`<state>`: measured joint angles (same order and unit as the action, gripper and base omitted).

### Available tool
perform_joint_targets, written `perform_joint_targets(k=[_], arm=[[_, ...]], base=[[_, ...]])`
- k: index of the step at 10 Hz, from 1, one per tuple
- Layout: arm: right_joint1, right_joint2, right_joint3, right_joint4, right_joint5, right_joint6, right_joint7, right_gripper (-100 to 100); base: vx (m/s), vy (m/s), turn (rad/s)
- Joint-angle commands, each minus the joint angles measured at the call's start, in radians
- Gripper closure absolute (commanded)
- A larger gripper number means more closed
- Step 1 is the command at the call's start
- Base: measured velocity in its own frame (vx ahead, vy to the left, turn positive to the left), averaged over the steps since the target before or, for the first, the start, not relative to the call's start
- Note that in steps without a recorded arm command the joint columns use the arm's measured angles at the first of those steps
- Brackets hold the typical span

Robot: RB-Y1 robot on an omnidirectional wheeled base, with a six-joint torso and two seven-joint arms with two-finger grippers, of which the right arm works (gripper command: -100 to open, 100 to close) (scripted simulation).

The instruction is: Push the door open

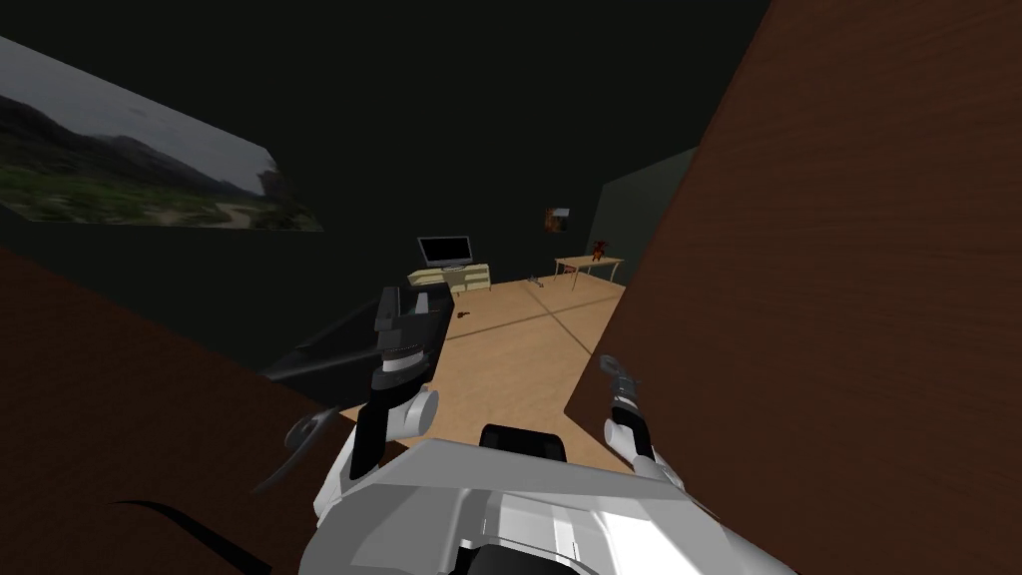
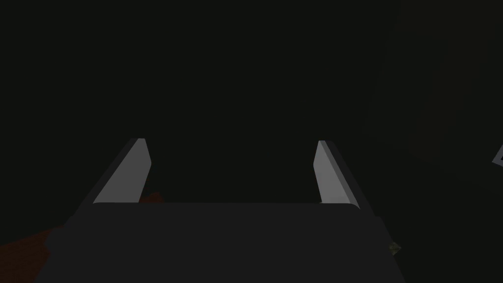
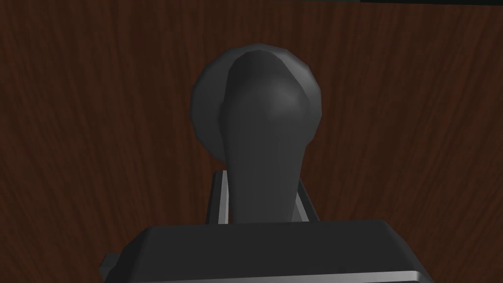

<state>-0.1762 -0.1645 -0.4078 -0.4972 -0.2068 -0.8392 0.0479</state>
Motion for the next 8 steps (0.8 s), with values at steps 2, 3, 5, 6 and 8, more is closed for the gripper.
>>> perform_joint_targets(k=[2,3,5,6,8], arm=[[0.025,-0.004,-0.024,-0.042,-0.014,0.013,0.008,100],[0.025,-0.004,-0.024,-0.042,-0.014,0.013,0.008,100],[0.027,-0.007,-0.042,-0.04,-0.024,0.012,0.014,100],[0.027,-0.009,-0.048,-0.04,-0.028,0.012,0.016,100],[0.026,-0.013,-0.063,-0.021,-0.037,0.003,0.021,100]], base=[[0.128,0.019,-0.03],[0.132,0.011,-0.042],[0.171,0.02,-0.048],[0.179,0.026,-0.051],[0.112,-0.007,-0.039]])
